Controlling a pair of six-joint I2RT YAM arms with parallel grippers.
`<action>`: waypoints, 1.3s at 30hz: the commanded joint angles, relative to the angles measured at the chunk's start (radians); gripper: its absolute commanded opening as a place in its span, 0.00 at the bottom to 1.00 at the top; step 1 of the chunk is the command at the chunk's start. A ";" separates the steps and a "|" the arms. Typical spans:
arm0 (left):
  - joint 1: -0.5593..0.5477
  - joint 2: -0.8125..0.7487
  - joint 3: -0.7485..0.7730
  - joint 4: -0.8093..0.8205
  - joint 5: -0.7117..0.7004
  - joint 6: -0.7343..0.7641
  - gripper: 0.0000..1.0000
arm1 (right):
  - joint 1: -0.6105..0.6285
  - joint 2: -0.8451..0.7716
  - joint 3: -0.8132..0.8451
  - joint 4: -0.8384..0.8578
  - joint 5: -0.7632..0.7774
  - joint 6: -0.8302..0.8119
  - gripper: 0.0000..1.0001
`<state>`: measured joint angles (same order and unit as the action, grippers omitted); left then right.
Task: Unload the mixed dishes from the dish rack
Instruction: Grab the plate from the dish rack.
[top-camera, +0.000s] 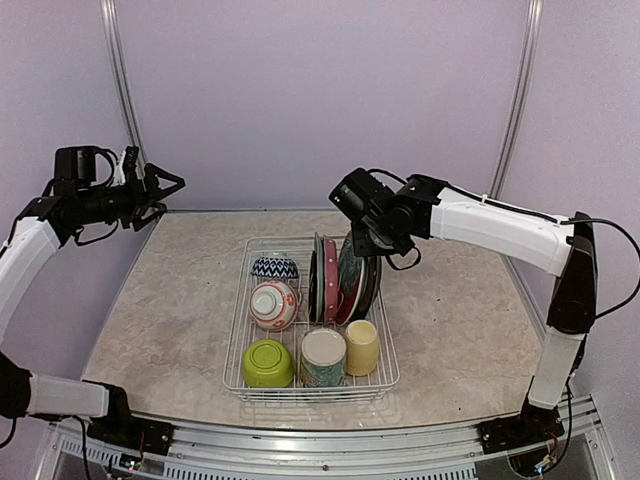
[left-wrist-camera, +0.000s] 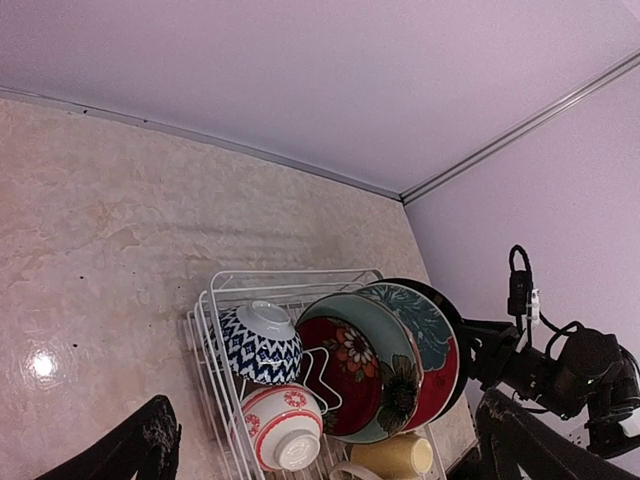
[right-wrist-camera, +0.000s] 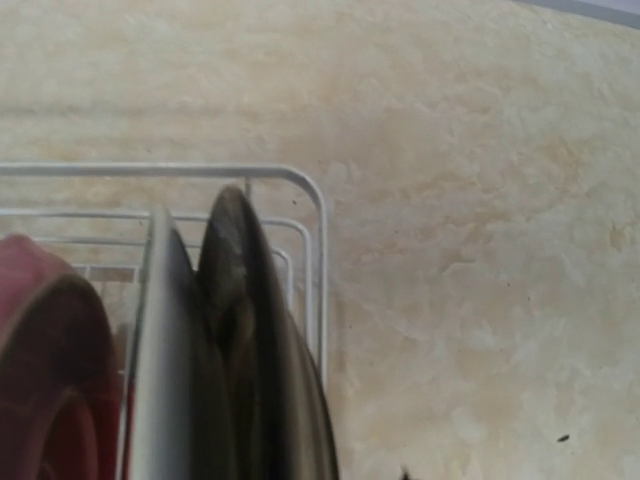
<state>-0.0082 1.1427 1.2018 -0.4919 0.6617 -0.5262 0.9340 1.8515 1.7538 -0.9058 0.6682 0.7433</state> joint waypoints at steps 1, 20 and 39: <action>-0.020 0.013 0.030 -0.020 -0.003 0.017 0.99 | 0.008 0.033 0.023 -0.040 0.039 0.031 0.30; -0.033 0.026 0.034 -0.031 -0.017 0.026 0.99 | 0.015 0.156 0.165 -0.176 0.113 0.104 0.00; -0.033 0.040 0.033 -0.031 -0.031 0.026 0.99 | 0.075 0.124 0.358 -0.297 0.345 0.016 0.00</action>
<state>-0.0353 1.1732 1.2037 -0.5098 0.6437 -0.5182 0.9989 2.0674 2.0876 -1.2335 0.8688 0.8326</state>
